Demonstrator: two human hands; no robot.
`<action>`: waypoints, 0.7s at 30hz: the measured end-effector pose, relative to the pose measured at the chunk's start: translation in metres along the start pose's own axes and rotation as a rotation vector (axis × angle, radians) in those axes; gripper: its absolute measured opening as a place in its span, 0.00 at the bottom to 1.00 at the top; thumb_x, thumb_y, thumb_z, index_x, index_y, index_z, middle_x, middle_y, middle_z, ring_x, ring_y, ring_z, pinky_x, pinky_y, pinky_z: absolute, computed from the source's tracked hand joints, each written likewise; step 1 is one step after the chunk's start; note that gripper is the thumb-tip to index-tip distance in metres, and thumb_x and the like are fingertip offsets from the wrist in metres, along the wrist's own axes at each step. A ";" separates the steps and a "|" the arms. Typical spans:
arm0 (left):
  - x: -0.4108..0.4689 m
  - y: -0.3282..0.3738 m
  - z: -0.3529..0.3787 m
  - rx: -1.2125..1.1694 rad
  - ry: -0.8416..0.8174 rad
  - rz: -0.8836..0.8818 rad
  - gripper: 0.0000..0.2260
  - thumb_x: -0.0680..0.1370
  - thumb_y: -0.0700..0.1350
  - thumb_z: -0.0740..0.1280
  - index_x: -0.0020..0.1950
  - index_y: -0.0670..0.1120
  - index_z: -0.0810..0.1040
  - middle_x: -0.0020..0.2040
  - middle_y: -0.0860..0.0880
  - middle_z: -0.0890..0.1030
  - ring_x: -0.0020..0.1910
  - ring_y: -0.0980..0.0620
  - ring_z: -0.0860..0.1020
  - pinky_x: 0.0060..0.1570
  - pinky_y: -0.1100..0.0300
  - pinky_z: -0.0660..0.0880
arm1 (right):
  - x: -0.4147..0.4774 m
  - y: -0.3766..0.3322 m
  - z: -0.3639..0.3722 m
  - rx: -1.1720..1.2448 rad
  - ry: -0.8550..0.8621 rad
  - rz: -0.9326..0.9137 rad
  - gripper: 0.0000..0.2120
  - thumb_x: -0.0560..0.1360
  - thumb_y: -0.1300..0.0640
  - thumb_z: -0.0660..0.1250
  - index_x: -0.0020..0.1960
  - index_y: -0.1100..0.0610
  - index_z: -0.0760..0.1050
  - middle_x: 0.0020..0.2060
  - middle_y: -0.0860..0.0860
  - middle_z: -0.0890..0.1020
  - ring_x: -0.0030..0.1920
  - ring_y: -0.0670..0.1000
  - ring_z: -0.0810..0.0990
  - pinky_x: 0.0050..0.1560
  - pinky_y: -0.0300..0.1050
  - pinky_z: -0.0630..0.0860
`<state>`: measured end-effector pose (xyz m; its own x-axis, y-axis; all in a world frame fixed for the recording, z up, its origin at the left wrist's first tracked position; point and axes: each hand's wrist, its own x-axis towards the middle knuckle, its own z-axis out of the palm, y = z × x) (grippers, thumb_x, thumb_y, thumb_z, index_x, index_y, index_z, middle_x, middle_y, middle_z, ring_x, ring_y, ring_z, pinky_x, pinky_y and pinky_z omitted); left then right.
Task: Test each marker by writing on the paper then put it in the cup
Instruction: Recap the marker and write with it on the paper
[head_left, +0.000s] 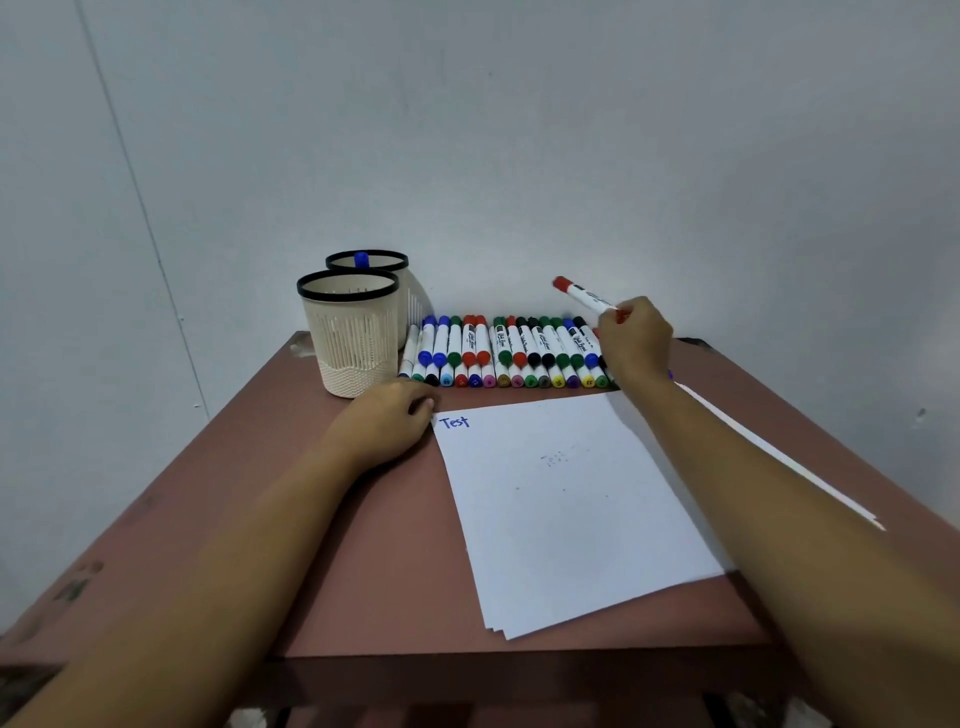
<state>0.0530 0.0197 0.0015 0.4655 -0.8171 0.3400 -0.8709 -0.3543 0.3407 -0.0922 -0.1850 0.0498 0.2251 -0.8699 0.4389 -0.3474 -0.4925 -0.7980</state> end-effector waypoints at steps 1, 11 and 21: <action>0.000 0.001 0.000 -0.012 0.026 0.004 0.14 0.80 0.42 0.58 0.64 0.43 0.75 0.60 0.45 0.78 0.57 0.50 0.74 0.54 0.62 0.67 | -0.007 -0.008 0.000 0.073 -0.016 -0.004 0.10 0.78 0.60 0.59 0.56 0.64 0.73 0.46 0.55 0.78 0.34 0.47 0.72 0.29 0.37 0.66; -0.005 0.012 0.001 -0.068 0.246 0.202 0.20 0.76 0.44 0.67 0.66 0.38 0.71 0.58 0.42 0.76 0.57 0.44 0.73 0.57 0.55 0.69 | -0.085 -0.049 0.014 0.435 -0.337 0.128 0.11 0.77 0.56 0.62 0.36 0.56 0.72 0.30 0.50 0.72 0.32 0.48 0.69 0.36 0.41 0.68; -0.007 0.022 0.001 -0.079 0.183 0.218 0.06 0.79 0.44 0.60 0.51 0.42 0.71 0.37 0.51 0.70 0.34 0.49 0.69 0.35 0.58 0.63 | -0.096 -0.036 0.032 0.712 -0.576 0.226 0.13 0.76 0.51 0.67 0.37 0.57 0.74 0.27 0.49 0.72 0.28 0.46 0.68 0.31 0.40 0.64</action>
<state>0.0301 0.0172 0.0058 0.2958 -0.7718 0.5628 -0.9418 -0.1370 0.3072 -0.0722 -0.0833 0.0232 0.7015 -0.7020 0.1226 0.1570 -0.0155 -0.9875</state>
